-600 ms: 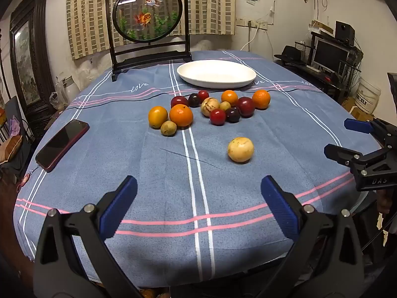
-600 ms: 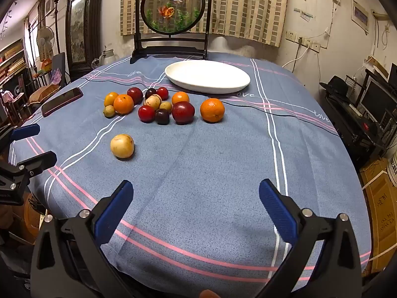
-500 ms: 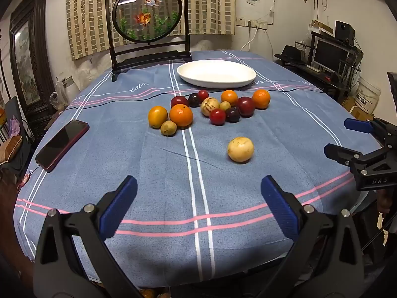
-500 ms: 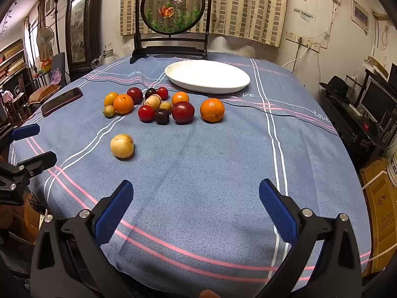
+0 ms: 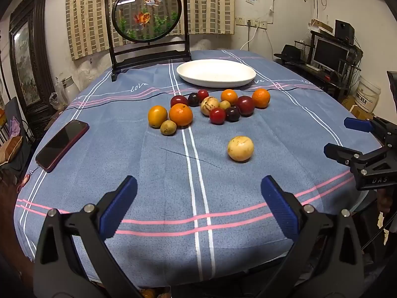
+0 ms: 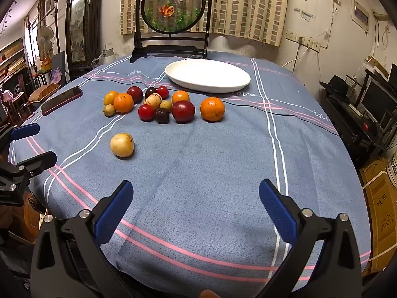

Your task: Organize fruits

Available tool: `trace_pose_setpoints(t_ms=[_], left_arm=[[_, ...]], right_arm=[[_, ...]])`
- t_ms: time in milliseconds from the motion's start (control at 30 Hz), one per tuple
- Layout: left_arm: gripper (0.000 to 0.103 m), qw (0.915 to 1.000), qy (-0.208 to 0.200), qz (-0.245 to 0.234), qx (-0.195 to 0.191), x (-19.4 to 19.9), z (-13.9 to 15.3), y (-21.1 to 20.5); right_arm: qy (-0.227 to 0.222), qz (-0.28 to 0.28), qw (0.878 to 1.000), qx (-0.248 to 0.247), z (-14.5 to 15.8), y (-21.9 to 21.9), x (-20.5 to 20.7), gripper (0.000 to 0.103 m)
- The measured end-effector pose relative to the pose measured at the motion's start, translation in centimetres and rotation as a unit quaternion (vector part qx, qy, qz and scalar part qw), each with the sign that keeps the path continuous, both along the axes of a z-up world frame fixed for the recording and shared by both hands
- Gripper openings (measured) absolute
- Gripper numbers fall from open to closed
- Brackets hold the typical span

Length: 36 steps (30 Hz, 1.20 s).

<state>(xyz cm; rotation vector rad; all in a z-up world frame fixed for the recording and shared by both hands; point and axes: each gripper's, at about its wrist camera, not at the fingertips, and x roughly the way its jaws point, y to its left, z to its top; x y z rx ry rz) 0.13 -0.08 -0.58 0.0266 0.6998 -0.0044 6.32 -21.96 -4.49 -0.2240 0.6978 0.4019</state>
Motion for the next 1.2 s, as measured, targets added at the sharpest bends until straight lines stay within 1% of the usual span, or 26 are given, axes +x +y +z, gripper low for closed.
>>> trace_pose_setpoints(t_ms=[600,733,833,1000,1067,1133,1200], left_arm=[[0.101,1.0000,0.004,-0.003,0.003,-0.1,-0.3,-0.2],[0.101,0.9999,0.012,-0.002,-0.010,0.1,-0.5,0.3],[0.101,0.9996,0.015,-0.004,-0.024,0.3,-0.7,0.9],[0.101,0.9998,0.002,-0.006,-0.020,0.1,-0.7,1.6],[0.101,0.9994,-0.002,-0.007,-0.033,0.0,-0.7,2.5],[0.101,0.9989,-0.011,-0.002,-0.046,0.0,-0.9,3.3],[0.101,0.9984,-0.019,0.016,-0.051,0.0,-1.1,4.3]], right_arm=[[0.002,0.000,1.000,-0.001,0.2,-0.1,0.1,0.102],[0.000,0.002,1.000,0.000,-0.4,0.2,0.0,0.102],[0.003,0.016,1.000,0.016,-0.3,0.4,-0.2,0.102],[0.029,0.058,0.997,0.039,-1.4,2.1,0.4,0.102],[0.035,0.069,0.995,0.055,-1.7,2.9,0.7,0.102],[0.023,0.079,0.994,0.078,-1.5,3.6,0.9,0.102],[0.017,0.075,0.993,0.090,-1.2,4.3,1.1,0.102]])
